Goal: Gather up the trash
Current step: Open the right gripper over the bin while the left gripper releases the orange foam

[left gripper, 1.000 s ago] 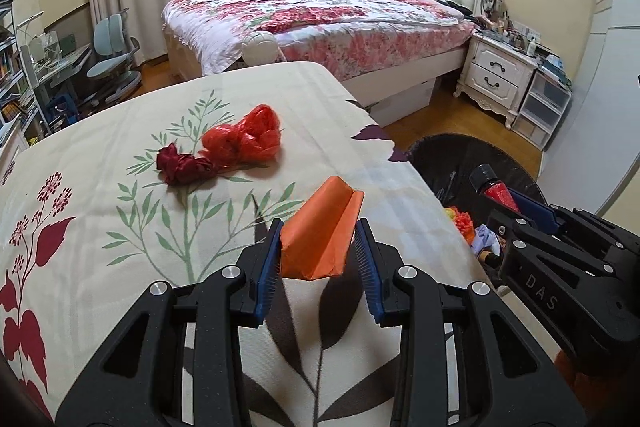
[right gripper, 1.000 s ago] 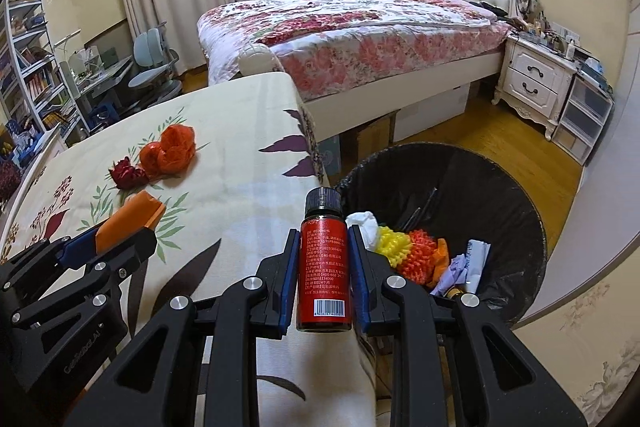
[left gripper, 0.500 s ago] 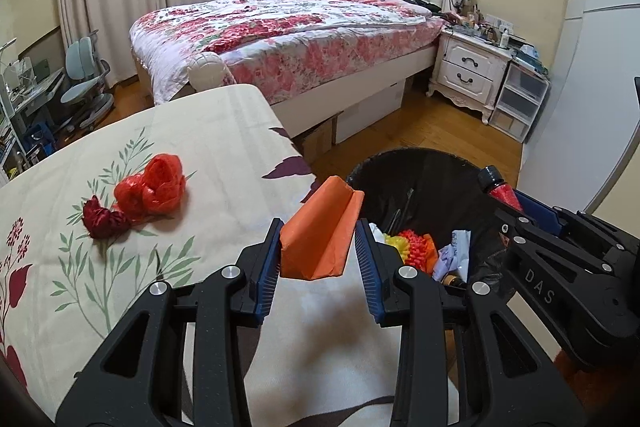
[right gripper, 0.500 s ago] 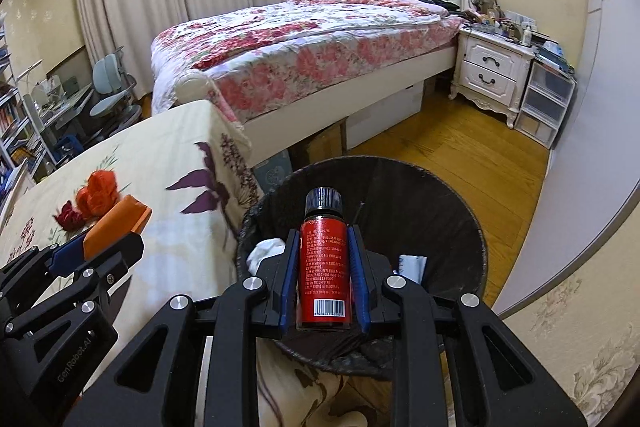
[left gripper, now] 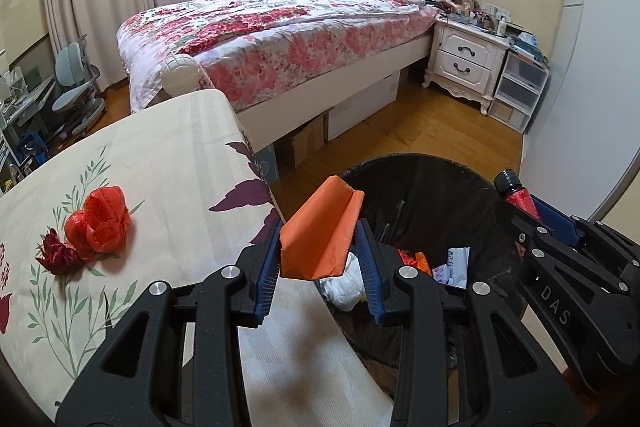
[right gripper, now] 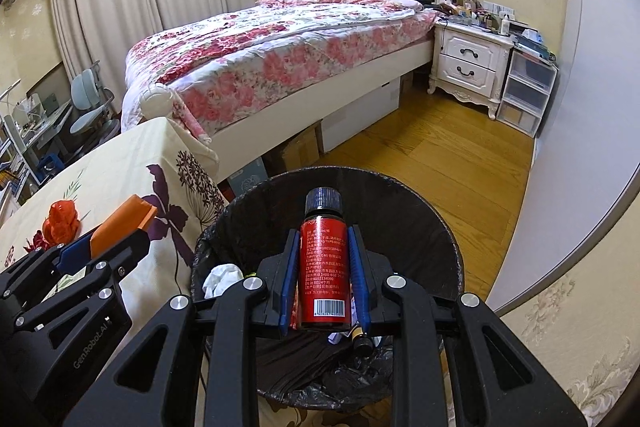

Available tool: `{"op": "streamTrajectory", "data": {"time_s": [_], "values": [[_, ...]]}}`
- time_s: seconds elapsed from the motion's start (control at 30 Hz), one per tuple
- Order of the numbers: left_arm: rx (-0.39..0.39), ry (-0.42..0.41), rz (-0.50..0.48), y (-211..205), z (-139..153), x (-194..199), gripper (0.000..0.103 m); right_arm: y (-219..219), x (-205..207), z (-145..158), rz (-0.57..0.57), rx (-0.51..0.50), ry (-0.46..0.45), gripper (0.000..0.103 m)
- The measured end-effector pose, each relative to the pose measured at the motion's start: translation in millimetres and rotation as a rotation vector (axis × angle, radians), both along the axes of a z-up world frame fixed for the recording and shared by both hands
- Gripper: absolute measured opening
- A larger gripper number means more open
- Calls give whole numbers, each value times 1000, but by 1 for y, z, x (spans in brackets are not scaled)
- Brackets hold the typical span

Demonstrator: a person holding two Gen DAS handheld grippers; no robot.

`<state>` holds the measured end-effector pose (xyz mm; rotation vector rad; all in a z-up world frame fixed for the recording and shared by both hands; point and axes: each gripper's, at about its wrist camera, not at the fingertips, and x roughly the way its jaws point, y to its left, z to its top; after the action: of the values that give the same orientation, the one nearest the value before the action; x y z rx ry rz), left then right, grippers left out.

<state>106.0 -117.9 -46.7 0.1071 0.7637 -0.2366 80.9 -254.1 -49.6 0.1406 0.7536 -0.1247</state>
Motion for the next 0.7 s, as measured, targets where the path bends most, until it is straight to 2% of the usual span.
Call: {"op": "streamTrajectory", "data": {"time_s": [0.7], "values": [[40, 34, -33, -28, -14, 22, 36, -17, 15, -19, -52, 1, 45, 25]]}}
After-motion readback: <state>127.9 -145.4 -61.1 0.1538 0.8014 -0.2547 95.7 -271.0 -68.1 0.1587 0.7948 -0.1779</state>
